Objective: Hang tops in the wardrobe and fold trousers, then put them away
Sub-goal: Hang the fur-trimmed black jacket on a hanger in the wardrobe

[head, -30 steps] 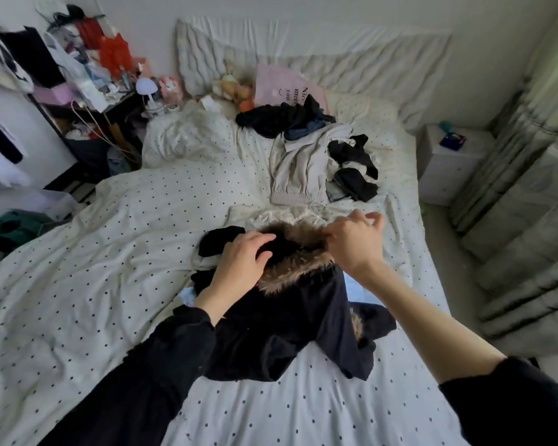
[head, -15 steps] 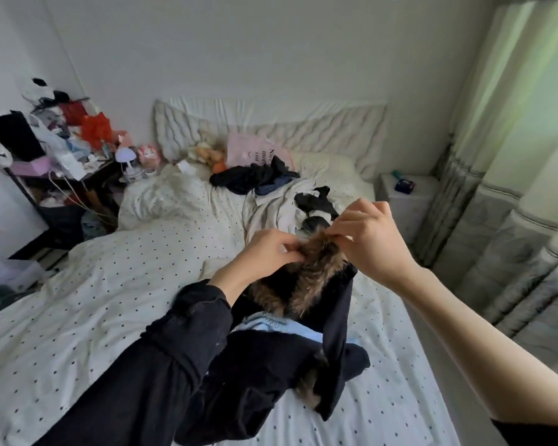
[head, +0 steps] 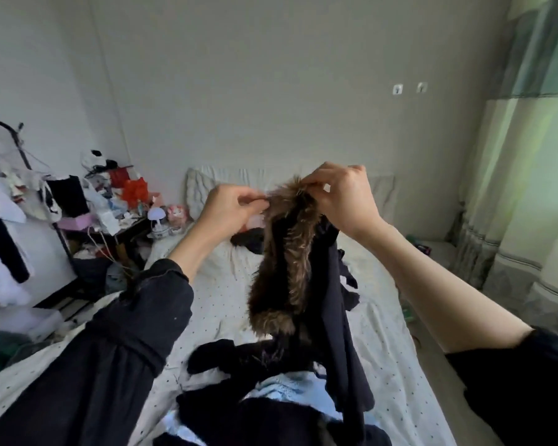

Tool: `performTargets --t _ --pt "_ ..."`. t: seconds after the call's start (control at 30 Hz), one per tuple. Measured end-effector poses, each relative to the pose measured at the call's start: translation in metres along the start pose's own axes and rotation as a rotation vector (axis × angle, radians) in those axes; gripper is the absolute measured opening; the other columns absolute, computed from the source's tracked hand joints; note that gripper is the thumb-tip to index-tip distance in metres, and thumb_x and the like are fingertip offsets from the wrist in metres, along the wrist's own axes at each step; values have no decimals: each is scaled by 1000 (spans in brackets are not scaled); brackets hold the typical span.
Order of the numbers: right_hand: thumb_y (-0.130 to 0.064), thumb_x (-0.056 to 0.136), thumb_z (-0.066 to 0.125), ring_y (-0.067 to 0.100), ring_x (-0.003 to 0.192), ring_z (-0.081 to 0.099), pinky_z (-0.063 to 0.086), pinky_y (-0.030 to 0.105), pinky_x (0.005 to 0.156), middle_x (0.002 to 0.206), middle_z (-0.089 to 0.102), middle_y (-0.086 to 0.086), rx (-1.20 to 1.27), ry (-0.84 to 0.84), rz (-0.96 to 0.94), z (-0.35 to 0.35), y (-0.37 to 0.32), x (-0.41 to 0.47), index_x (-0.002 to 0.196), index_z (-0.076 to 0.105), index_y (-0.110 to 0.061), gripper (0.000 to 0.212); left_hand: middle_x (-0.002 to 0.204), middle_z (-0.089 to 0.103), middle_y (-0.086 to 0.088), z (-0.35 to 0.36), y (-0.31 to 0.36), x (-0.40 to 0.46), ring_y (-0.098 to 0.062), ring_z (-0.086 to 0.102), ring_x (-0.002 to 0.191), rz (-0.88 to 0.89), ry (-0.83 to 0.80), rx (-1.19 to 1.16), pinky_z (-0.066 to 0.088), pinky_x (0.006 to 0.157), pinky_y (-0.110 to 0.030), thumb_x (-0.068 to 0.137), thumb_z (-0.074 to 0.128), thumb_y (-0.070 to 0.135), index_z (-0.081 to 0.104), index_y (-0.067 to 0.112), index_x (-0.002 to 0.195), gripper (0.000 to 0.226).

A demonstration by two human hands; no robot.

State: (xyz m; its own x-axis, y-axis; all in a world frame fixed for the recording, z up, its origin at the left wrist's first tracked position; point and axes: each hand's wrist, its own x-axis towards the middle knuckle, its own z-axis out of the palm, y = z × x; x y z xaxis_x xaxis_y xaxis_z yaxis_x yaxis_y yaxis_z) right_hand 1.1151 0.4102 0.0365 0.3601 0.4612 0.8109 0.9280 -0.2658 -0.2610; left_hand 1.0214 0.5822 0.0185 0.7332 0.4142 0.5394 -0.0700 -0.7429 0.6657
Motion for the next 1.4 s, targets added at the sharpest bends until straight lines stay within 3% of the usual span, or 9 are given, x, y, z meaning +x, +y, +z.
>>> performTargets --t 0.1,0.33,0.47,0.57,0.77,0.9,1.0,1.17,1.4 --pt "-8 84 61 31 86 65 44 48 87 95 71 6 95 66 -10 -4 -31 51 93 76 -11 17 79 65 9 -49 22 17 8 57 67 53 166 3 43 69 -7 82 72 16 71 16 97 15" --pt "-12 86 62 26 95 62 44 40 90 99 71 4 275 22 -104 2 -139 126 98 75 -16 18 84 66 4 -190 57 6 -8 61 80 98 487 69 46 84 -20 83 70 14 69 19 89 8" --pt "-16 87 62 27 101 60 42 42 93 104 70 3 374 -56 -214 23 -215 121 99 75 -18 18 78 65 8 -255 50 -59 7 59 68 18 592 156 45 78 -15 82 70 13 66 25 81 13" --pt "-18 88 60 31 102 59 41 43 92 107 68 4 458 -150 -309 41 -280 98 99 75 -20 18 84 67 -1 -302 50 -127 12 57 61 -51 674 241 45 73 -9 83 70 10 67 18 88 10" --pt "-18 88 60 30 103 60 42 43 93 110 67 5 621 -283 -510 57 -408 36 102 75 -21 20 79 67 6 -375 73 -278 -6 61 74 -240 805 415 48 80 -20 81 71 11 68 21 84 11" --pt "-18 87 63 28 100 62 45 39 90 106 69 5 779 -401 -668 58 -497 -29 98 76 -16 17 76 65 12 -407 95 -397 7 59 71 -391 912 558 42 72 -3 80 73 14 68 23 79 10" --pt "-17 87 64 24 96 63 46 37 88 103 70 2 909 -516 -738 51 -553 -84 94 77 -16 15 77 66 10 -411 117 -481 1 61 76 -539 975 652 44 77 -8 81 73 18 70 21 82 5" --pt "-17 87 65 20 92 61 45 38 88 95 68 -3 1109 -716 -816 32 -621 -174 89 77 -19 13 72 64 16 -396 159 -596 14 56 64 -719 1068 759 39 65 -1 82 72 18 69 22 81 5" --pt "-16 87 66 16 93 61 47 42 90 93 65 -9 1400 -901 -1027 -11 -712 -282 99 75 -15 15 76 68 1 -370 235 -721 7 57 64 -949 1325 820 41 66 -5 83 70 11 69 9 70 13"
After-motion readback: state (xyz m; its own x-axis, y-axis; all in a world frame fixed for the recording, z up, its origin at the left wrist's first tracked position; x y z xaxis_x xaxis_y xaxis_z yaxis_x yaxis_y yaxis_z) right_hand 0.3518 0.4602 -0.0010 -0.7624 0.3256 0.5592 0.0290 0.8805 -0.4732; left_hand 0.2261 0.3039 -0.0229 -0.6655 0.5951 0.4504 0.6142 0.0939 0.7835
